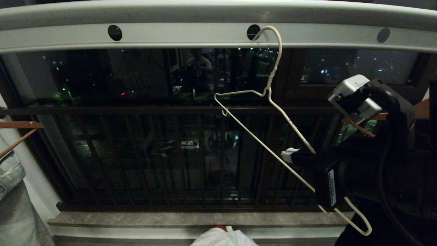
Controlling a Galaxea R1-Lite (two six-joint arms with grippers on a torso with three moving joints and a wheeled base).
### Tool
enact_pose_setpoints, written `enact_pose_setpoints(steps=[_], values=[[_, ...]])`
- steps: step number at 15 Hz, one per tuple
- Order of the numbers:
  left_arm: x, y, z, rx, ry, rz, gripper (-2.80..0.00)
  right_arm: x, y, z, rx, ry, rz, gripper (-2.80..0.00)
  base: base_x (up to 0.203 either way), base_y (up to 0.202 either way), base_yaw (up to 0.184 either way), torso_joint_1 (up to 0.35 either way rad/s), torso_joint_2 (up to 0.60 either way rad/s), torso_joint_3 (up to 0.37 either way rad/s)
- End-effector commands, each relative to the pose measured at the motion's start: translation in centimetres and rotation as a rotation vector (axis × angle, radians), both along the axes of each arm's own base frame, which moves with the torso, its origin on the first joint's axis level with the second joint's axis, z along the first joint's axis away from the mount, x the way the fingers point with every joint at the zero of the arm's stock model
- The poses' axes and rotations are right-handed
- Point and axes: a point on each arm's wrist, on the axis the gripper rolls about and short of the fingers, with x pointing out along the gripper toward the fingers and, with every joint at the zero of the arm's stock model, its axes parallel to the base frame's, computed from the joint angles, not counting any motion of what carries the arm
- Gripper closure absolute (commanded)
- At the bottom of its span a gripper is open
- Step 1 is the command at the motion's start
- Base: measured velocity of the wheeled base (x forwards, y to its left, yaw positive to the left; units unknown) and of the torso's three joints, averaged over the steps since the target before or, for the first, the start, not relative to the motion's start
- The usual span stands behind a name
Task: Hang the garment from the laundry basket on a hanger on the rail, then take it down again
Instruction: Pick up the clothes rack on the clothesline
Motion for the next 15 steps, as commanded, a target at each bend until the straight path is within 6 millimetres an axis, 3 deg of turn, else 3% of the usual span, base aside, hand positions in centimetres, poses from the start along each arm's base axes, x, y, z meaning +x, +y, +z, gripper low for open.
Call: enact_pose_setpoints(steps=[1, 15], values=[[0.0, 0.0, 0.0, 0.000, 0.001, 0.000, 0.00, -0.1, 0.0, 0.1, 0.004, -0.003, 0.003, 0.00, 0.000, 0.000, 0.000, 0.000, 0.00, 0.000], [0.0, 0.0, 0.0, 0.000, 0.001, 0.000, 0.00, -2.2, -0.3, 1.4, 0.040, -0.051, 0.033, 0.00, 0.000, 0.000, 0.000, 0.000, 0.00, 0.000]])
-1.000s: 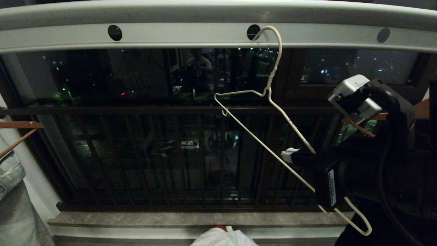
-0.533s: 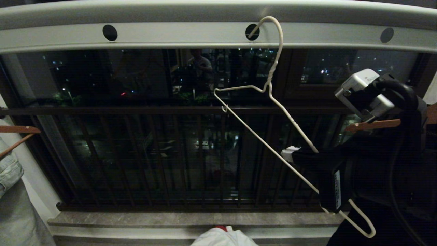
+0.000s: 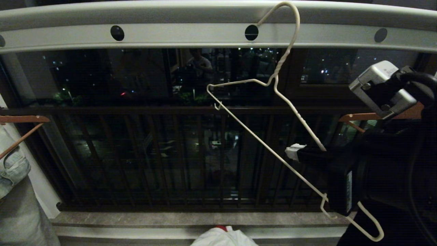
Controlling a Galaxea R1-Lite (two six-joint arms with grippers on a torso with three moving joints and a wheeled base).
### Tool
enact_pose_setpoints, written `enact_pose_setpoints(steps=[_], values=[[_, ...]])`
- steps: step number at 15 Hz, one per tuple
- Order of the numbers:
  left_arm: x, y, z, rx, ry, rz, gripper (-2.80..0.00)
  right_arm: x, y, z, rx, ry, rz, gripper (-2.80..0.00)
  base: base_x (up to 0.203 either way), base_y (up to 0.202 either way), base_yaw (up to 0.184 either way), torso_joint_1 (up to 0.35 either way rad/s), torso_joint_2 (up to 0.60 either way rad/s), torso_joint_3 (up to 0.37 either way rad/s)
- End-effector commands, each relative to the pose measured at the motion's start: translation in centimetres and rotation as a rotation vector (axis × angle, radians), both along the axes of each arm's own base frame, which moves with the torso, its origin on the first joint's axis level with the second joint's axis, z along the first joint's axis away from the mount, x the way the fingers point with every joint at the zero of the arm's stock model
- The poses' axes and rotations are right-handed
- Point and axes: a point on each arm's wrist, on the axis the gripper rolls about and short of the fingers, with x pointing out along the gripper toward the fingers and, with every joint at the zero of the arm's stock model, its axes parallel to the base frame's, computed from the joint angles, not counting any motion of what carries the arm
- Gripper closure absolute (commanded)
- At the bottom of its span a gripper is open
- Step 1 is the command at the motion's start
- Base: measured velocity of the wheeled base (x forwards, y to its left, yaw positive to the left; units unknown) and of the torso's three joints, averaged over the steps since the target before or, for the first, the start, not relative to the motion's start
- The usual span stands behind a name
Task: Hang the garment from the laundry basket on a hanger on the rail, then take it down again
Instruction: Pick up the clothes rack on the clothesline
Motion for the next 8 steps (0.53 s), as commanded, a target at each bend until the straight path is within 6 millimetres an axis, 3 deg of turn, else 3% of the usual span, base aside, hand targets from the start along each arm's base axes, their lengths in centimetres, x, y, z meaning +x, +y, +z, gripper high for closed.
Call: enact_pose_setpoints(steps=[1, 4, 8], values=[[0.0, 0.0, 0.0, 0.000, 0.001, 0.000, 0.00, -0.7, -0.5, 0.4, 0.016, -0.012, 0.011, 0.00, 0.000, 0.000, 0.000, 0.000, 0.00, 0.000], [0.0, 0.0, 0.0, 0.000, 0.001, 0.000, 0.00, -1.4, -1.3, 0.8, 0.019, -0.032, 0.014, 0.00, 0.000, 0.000, 0.000, 0.000, 0.00, 0.000], [0.0, 0.0, 0.0, 0.000, 0.001, 0.000, 0.00, -2.7, -3.2, -0.5, -0.003, -0.023, 0.021, 0.00, 0.000, 0.000, 0.000, 0.000, 0.00, 0.000]])
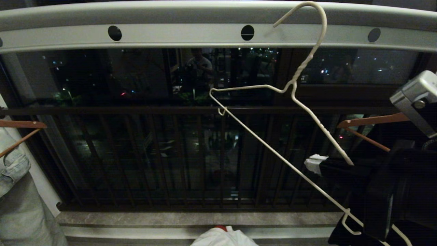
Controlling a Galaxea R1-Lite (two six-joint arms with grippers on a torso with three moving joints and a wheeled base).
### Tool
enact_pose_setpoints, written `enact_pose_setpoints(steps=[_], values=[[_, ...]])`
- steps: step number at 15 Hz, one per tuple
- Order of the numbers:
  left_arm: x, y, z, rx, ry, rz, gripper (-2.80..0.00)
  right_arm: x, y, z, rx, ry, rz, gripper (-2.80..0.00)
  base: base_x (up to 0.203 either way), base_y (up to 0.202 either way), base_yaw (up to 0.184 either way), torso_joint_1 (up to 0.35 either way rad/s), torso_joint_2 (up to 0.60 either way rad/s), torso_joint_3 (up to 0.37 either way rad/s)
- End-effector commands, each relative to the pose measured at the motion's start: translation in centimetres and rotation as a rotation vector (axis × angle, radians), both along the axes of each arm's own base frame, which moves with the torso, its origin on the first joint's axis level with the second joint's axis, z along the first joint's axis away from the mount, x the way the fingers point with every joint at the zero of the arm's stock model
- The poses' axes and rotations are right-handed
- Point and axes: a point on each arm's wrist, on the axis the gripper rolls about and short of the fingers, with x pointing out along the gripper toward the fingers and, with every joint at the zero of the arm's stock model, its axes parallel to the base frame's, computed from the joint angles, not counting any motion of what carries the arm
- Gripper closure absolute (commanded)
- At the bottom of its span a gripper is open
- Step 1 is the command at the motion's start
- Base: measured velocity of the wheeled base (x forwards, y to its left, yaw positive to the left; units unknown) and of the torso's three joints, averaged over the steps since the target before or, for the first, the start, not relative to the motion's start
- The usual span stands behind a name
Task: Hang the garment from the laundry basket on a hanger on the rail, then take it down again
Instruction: Pick up the clothes rack on the clothesline
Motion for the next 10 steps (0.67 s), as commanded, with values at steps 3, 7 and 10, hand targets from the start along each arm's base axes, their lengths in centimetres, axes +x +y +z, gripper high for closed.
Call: enact_pose_setpoints(steps=[3, 7, 10], values=[[0.0, 0.0, 0.0, 0.000, 0.001, 0.000, 0.00, -1.8, -2.5, -1.3, 0.007, 0.007, 0.035, 0.00, 0.000, 0.000, 0.000, 0.000, 0.00, 0.000], [0.0, 0.0, 0.0, 0.000, 0.001, 0.000, 0.00, -2.2, -3.0, -3.3, -0.032, 0.071, 0.080, 0.00, 0.000, 0.000, 0.000, 0.000, 0.00, 0.000], [0.0, 0.0, 0.0, 0.000, 0.001, 0.000, 0.00, -1.6, -2.3, -3.5, -0.026, 0.109, 0.151, 0.00, 0.000, 0.000, 0.000, 0.000, 0.00, 0.000]])
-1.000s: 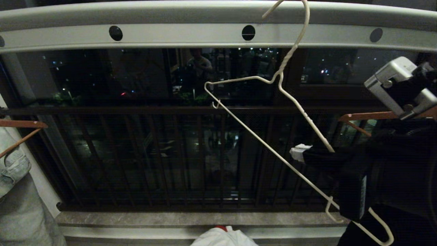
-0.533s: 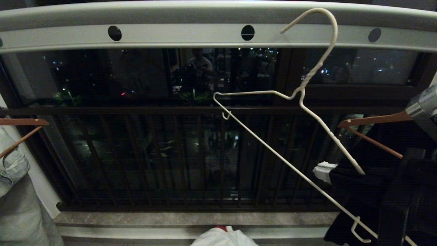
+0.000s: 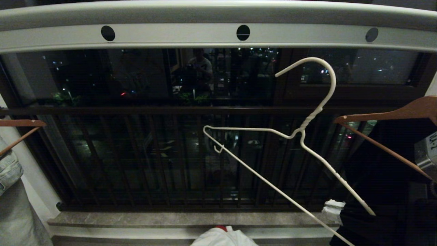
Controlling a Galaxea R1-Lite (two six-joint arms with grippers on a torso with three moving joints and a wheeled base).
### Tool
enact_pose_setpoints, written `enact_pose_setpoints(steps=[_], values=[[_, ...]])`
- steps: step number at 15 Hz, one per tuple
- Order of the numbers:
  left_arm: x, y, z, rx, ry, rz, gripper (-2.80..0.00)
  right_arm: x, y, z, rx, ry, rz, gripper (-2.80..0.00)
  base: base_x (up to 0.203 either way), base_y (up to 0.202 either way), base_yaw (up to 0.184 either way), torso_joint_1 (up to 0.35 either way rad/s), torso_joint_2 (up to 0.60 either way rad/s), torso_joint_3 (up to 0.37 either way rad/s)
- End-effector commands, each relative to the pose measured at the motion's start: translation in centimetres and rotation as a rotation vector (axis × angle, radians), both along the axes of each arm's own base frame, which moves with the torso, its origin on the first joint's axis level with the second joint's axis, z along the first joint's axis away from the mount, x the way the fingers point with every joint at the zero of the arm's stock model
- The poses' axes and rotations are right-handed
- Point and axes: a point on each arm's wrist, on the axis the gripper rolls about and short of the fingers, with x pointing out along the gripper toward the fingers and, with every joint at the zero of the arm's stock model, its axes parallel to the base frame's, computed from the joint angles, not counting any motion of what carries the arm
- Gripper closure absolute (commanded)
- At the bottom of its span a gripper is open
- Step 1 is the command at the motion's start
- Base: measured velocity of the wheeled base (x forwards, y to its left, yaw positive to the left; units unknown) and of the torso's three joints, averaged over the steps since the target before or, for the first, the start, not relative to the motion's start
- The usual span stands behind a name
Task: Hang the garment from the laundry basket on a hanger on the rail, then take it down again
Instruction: Pick up the clothes rack on the clothesline, then pick up clothes from the basket
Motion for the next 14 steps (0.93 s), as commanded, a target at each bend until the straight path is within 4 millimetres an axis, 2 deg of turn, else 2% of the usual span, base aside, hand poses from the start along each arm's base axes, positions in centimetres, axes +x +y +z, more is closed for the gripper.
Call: enact_pose_setpoints(steps=[1, 3, 5, 9, 14], values=[[0.0, 0.0, 0.0, 0.000, 0.001, 0.000, 0.00, 0.6, 0.5, -0.3, -0.012, 0.028, 0.017, 0.00, 0.000, 0.000, 0.000, 0.000, 0.00, 0.000], [0.0, 0.0, 0.0, 0.000, 0.001, 0.000, 0.00, 1.3, 1.2, -1.0, -0.035, 0.066, 0.045, 0.00, 0.000, 0.000, 0.000, 0.000, 0.00, 0.000], [0.0, 0.0, 0.0, 0.000, 0.001, 0.000, 0.00, 1.7, 1.4, -0.7, -0.005, 0.046, 0.040, 0.00, 0.000, 0.000, 0.000, 0.000, 0.00, 0.000], [0.0, 0.0, 0.0, 0.000, 0.001, 0.000, 0.00, 2.0, 1.3, -0.7, -0.002, 0.041, 0.024, 0.00, 0.000, 0.000, 0.000, -0.011, 0.01, 0.013], [0.0, 0.0, 0.0, 0.000, 0.001, 0.000, 0.00, 2.2, 1.2, -0.6, 0.000, 0.034, 0.011, 0.00, 0.000, 0.000, 0.000, -0.085, 0.19, 0.098]])
